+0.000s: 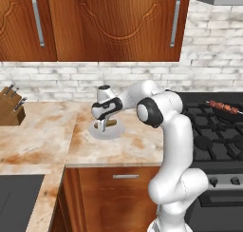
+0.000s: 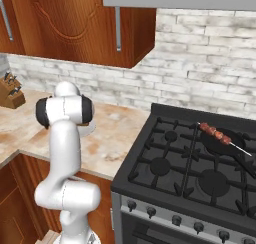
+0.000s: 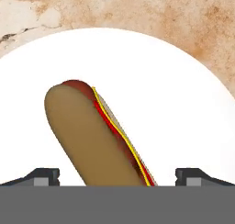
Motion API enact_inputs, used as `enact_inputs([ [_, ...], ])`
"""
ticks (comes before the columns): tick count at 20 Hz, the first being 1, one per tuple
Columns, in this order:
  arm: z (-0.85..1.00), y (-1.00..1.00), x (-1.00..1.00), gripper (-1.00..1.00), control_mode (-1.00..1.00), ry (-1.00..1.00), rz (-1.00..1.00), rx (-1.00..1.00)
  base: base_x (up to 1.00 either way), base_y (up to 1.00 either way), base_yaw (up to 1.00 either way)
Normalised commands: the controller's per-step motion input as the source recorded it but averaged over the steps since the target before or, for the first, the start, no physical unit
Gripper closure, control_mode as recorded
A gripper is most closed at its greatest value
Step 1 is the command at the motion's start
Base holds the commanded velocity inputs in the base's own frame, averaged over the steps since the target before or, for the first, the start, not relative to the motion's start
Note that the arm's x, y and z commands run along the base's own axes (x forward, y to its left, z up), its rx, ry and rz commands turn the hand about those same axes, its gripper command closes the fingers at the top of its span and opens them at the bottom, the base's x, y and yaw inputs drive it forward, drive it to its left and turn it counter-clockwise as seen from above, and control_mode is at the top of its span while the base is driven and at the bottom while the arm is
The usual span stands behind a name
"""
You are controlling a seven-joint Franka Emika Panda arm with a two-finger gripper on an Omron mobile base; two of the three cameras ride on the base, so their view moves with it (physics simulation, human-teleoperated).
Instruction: Place the cold items (banana and apple) from the fridge in one tupperware on the dining counter. Place the warm items (kebab skewer and hot dog) in the stove area in another tupperware.
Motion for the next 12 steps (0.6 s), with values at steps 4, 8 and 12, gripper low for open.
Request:
enact_inputs([
  [4,-0.42,0.05,0.17,1.0,-1.0,0.02,0.03,0.0,0.0,0.0,0.0],
  [8,-0.28,0.01,0.07,1.0,-1.0,0.0,0.01,0.0,0.0,0.0,0.0],
  [12,-0.03,0.03,0.0,1.0,-1.0,0.01,0.0,0.0,0.0,0.0,0.0],
])
